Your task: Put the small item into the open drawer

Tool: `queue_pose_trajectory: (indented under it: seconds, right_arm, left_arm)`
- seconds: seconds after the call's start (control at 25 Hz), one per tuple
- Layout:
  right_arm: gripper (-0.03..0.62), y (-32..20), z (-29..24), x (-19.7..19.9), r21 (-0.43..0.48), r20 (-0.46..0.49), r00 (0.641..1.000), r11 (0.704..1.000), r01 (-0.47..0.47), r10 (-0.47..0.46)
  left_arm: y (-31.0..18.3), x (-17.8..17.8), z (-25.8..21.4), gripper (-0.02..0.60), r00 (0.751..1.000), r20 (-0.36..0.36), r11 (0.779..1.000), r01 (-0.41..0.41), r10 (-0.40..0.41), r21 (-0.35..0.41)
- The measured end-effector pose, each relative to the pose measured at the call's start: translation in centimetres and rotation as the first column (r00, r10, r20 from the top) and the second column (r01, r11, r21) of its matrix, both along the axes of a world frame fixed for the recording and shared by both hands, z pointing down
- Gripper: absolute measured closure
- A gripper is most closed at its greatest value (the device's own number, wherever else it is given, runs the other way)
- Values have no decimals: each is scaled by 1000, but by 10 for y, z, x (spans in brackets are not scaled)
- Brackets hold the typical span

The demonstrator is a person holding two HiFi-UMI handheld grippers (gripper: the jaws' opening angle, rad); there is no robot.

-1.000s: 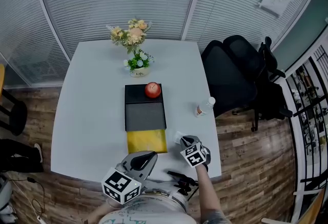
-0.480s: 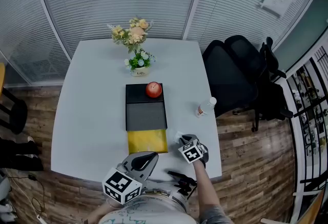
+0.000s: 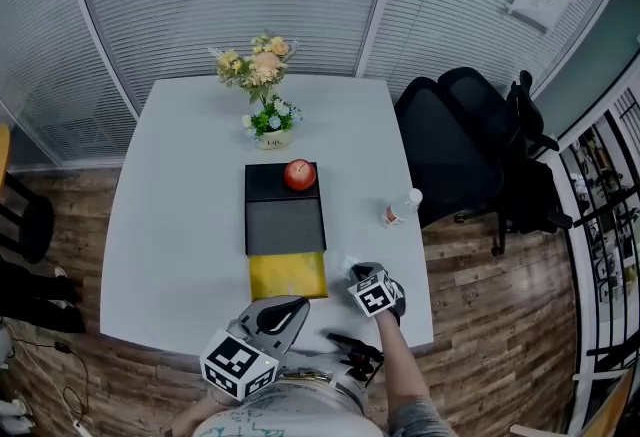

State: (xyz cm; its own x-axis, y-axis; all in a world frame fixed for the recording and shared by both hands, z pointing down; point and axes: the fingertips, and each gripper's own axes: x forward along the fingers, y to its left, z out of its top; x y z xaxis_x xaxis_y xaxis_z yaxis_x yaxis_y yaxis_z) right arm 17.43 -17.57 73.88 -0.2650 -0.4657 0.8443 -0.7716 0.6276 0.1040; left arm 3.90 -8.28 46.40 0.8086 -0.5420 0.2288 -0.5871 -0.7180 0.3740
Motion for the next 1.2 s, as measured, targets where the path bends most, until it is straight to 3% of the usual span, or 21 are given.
queue_pose_trajectory:
  seconds: [1.2]
  right_arm:
    - [589,0,2,0,26,17,999,999,-31,30]
  left_arm:
    - [6,2,6,584,1000,-15,1000,-12,11,-26]
